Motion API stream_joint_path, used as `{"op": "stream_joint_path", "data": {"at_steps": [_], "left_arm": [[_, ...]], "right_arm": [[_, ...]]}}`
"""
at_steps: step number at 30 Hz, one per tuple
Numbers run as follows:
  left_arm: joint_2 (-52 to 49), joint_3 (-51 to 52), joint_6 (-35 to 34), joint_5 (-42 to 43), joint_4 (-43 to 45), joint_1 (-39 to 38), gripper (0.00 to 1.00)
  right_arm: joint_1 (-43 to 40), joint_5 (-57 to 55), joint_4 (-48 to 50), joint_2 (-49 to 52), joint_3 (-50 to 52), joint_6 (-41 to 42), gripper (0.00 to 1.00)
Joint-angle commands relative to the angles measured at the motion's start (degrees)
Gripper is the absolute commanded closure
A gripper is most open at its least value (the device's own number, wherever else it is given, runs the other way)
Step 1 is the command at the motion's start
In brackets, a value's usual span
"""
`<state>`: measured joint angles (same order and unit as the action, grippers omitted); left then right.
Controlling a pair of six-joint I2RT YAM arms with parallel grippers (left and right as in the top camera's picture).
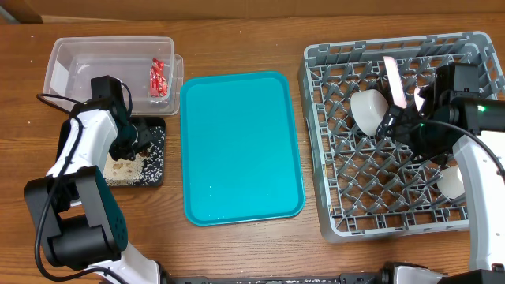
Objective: Sort waste into correct bins and load items into the dishwasher
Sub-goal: 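Lower the scrap onto the rice tray and open the left gripper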
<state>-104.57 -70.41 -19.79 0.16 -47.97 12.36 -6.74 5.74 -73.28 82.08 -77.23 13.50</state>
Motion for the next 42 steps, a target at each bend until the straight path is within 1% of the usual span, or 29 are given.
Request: {"op": "stream_joint_path", "data": {"at_steps": [1, 7, 10, 11, 14, 18, 20, 25, 27, 30, 31, 32, 33, 34, 36, 38, 42], "left_arm": [[1.22, 0.59, -0.79, -0.76, 0.02, -0.42, 0.75], [1.05, 0.96, -0.79, -0.76, 0.02, -0.44, 0.73], [1.09, 0.94, -0.76, -0.55, -0.24, -0.42, 0.69], [1.22, 0.85, -0.76, -0.42, -0.59, -0.42, 0.66], [1.88, -0.74, 0.52, -0.37, -2.84, -0.42, 0.61], [4.20, -4.42, 0.57, -0.04, -6.60, -0.44, 0.59], [5.90, -6.21, 0.96, 1.55, -8.07, -0.55, 0.56], [10.43, -9.44, 6.16, 11.56, -9.20, -2.29, 0.49], [12.00, -9.86, 6.58, 11.89, -8.90, -4.02, 0.46], [13.03, -9.90, 8.35, 11.69, -8.74, -7.13, 0.37], [13.00, -9.90, 9.27, 11.67, -8.94, -8.39, 0.32], [12.98, -9.90, 10.19, 11.52, -9.33, -9.73, 0.25], [12.96, -9.88, 10.97, 10.99, -9.92, -11.10, 0.11], [12.96, -9.88, 11.06, 9.70, -10.54, -12.44, 0.00], [12.96, -9.90, 11.04, 7.19, -12.20, -14.73, 0.00], [12.96, -9.90, 11.08, 6.69, -14.56, -16.11, 0.00], [12.96, -9.90, 11.26, 6.19, -20.31, -15.91, 0.00]], "right_arm": [[-0.09, 0.13, 0.17, -0.11, 0.02, 0.15, 0.00], [-0.09, 0.13, 0.17, -0.11, 0.02, 0.15, 0.00], [-0.09, 0.13, 0.17, -0.11, 0.02, 0.15, 0.00], [-0.09, 0.13, 0.17, -0.11, 0.02, 0.15, 0.00], [-0.09, 0.13, 0.17, -0.11, 0.02, 0.15, 0.00], [-0.09, 0.13, 0.17, -0.11, 0.02, 0.15, 0.00], [-0.09, 0.13, 0.17, -0.11, 0.02, 0.15, 0.00], [-0.09, 0.13, 0.17, -0.11, 0.02, 0.15, 0.00], [-0.09, 0.13, 0.17, -0.11, 0.02, 0.15, 0.00], [-0.09, 0.13, 0.17, -0.11, 0.02, 0.15, 0.00], [-0.09, 0.13, 0.17, -0.11, 0.02, 0.15, 0.00], [-0.09, 0.15, 0.35, -0.11, 0.02, 0.15, 0.00], [-0.09, 0.15, 1.09, -0.11, 0.02, 0.17, 0.00], [-0.09, 0.46, 2.34, -0.11, 0.02, 0.20, 0.00], [-0.09, 2.16, 5.84, -0.11, 0.02, 0.20, 0.00], [-0.09, 2.32, 8.37, -0.11, 0.02, 0.17, 0.00], [-0.09, 1.73, 11.82, -0.11, 0.02, -0.04, 0.00]]}}
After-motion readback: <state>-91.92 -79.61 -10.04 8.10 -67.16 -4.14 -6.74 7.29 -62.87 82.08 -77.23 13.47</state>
